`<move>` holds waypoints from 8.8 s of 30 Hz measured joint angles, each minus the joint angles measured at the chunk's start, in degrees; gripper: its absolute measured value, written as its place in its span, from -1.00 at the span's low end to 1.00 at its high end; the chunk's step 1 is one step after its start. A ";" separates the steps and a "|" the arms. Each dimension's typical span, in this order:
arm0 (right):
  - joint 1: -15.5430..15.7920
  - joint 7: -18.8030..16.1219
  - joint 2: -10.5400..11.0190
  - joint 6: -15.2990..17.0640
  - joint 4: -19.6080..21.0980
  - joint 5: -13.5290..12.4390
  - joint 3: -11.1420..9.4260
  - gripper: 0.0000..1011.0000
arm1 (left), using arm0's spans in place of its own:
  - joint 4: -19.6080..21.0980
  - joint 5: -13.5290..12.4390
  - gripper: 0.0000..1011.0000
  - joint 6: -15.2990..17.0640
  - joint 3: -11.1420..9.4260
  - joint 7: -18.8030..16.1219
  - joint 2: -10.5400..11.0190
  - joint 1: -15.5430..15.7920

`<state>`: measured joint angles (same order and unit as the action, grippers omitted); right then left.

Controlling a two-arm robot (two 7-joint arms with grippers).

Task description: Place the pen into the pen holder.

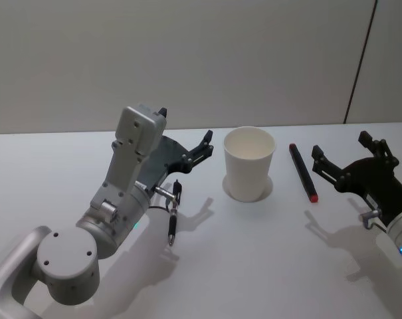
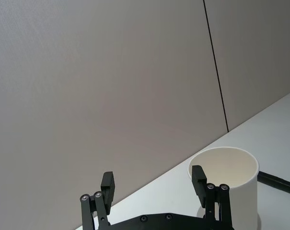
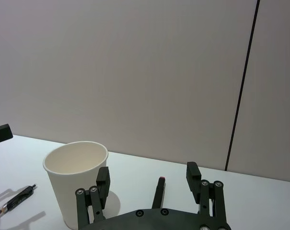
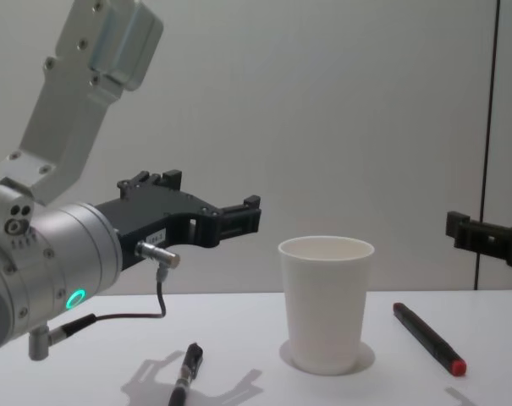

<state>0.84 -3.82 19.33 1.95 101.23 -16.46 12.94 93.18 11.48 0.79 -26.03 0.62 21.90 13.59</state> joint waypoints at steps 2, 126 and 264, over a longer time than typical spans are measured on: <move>0.00 0.00 0.00 0.00 0.00 0.00 0.00 0.98 | 0.00 0.00 0.98 0.00 0.00 0.00 0.00 0.00; 0.00 0.00 0.00 -0.01 0.00 0.00 0.00 0.98 | 16.59 11.40 0.98 29.12 3.65 -7.83 3.07 -8.94; 0.00 0.00 0.00 0.00 0.00 0.00 0.00 0.98 | 3.66 10.51 -0.06 46.52 6.08 -5.22 -7.54 -2.27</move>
<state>0.84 -3.82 19.33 1.95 101.23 -16.46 12.94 96.84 21.99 47.31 -19.95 -4.60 14.36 11.32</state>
